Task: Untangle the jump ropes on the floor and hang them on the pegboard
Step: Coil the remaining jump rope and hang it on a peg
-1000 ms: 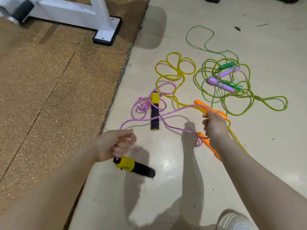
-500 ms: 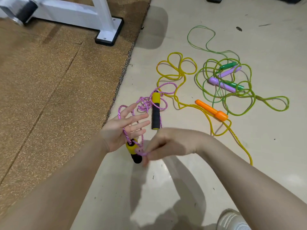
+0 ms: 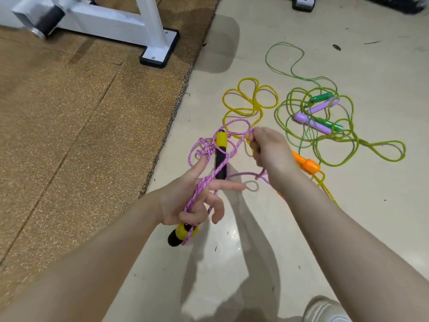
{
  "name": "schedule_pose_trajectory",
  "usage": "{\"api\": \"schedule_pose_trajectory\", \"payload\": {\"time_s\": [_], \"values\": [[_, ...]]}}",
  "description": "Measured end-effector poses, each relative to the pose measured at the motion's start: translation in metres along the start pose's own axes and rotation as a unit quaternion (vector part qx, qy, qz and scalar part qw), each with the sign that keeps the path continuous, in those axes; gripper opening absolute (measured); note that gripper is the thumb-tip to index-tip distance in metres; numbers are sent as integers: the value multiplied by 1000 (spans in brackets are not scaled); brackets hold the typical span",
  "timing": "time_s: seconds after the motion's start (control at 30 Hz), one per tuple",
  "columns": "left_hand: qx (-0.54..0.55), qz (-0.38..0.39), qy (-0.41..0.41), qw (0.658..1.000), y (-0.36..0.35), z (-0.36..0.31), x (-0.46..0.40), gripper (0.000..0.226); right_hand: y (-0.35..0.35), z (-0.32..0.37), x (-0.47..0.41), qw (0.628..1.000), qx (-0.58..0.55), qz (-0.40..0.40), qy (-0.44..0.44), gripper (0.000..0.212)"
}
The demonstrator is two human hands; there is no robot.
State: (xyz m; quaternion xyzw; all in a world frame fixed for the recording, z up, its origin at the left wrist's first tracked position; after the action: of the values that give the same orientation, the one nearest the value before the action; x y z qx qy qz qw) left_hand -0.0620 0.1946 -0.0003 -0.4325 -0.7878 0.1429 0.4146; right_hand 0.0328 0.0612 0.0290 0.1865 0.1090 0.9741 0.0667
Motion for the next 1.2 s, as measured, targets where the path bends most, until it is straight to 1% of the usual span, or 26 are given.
{"api": "schedule_pose_trajectory", "payload": {"time_s": [0.03, 0.07, 0.1, 0.13, 0.17, 0.23, 0.3, 0.37, 0.4, 0.43, 0.47, 0.5, 0.53, 0.6, 0.63, 0.67, 0.73, 0.77, 0.8, 0.83, 0.9, 0.97, 1.03, 1.07, 1.13, 1.2], "values": [[18, 39, -26, 999, -7, -6, 2, 79, 2, -16, -1, 997, 79, -11, -3, 31], [30, 67, -64, 995, -11, -14, 5, 67, -1, -28, 2, 986, 166, 7, 12, 31], [41, 72, -108, 991, -12, -25, 8, 55, -10, -41, 6, 967, 249, 51, 31, 30], [59, 49, -150, 986, -7, -36, 10, 48, -21, -52, 14, 943, 312, 110, 47, 28], [83, -3, -187, 979, 2, -46, 12, 44, -34, -60, 26, 918, 351, 175, 56, 27], [124, -141, -228, 955, 29, -51, 13, 42, -60, -66, 55, 873, 371, 314, 44, 27], [162, -231, -245, 928, 51, -45, 14, 47, -82, -53, 83, 831, 369, 414, 38, 31], [185, -291, -245, 906, 70, -32, 13, 51, -94, -22, 94, 797, 394, 444, 111, 33], [178, -314, -233, 903, 74, -25, 13, 50, -97, -3, 96, 792, 389, 445, 156, 31], [161, -326, -211, 907, 74, -21, 12, 45, -97, 15, 97, 798, 367, 438, 192, 29], [132, -324, -180, 919, 71, -18, 12, 38, -94, 31, 93, 817, 331, 420, 216, 26], [87, -307, -139, 938, 62, -15, 10, 32, -87, 46, 87, 842, 285, 396, 230, 25], [35, -273, -94, 957, 48, -13, 7, 34, -79, 56, 79, 869, 239, 364, 236, 23], [-33, -195, -23, 980, 22, -11, 1, 58, -58, 64, 59, 917, 173, 282, 223, 17], [-33, -152, -8, 988, 12, -11, -3, 71, -49, 62, 48, 938, 143, 239, 206, 18], [-14, -97, -7, 995, 0, -13, -4, 80, -41, 56, 37, 956, 111, 198, 186, 21], [68, 38, -45, 996, -20, -23, -4, 87, -29, 37, 22, 979, 72, 134, 137, 24], [129, 108, -76, 983, -27, -33, 0, 89, -26, 27, 18, 983, 79, 118, 120, 25], [190, 152, -108, 964, -29, -45, 5, 92, -25, 18, 17, 980, 107, 120, 115, 27], [229, 153, -141, 951, -22, -55, 9, 94, -29, 8, 20, 973, 142, 145, 109, 29], [216, 48, -227, 948, 5, -72, 17, 88, -47, -17, 37, 935, 227, 256, 88, 27], [210, -70, -304, 926, 29, -82, 30, 78, -70, -33, 66, 859, 323, 384, 102, 16], [263, -172, -316, 895, 54, -72, 31, 77, -88, -29, 91, 803, 362, 445, 161, 8], [277, -227, -300, 884, 61, -64, 30, 70, -94, -18, 99, 791, 373, 443, 197, 13], [255, -303, -256, 882, 65, -48, 27, 60, -102, 16, 106, 776, 395, 395, 293, 15], [199, -327, -210, 900, 59, -34, 22, 51, -103, 50, 111, 766, 398, 343, 369, 21]]}}
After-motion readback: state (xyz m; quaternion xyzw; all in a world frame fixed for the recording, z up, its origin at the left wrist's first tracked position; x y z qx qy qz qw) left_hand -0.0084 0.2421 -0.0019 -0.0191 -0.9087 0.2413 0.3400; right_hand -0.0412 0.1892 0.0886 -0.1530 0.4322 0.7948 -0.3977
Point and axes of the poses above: each hand's wrist, its own x-axis away from the middle knuckle, its own y-axis out of the back of the hand, z = x × y, the point moved 9 cm from there along -x, towards the middle knuckle, and after that the axes turned 2 degrees about x, right-handed, at the moved point
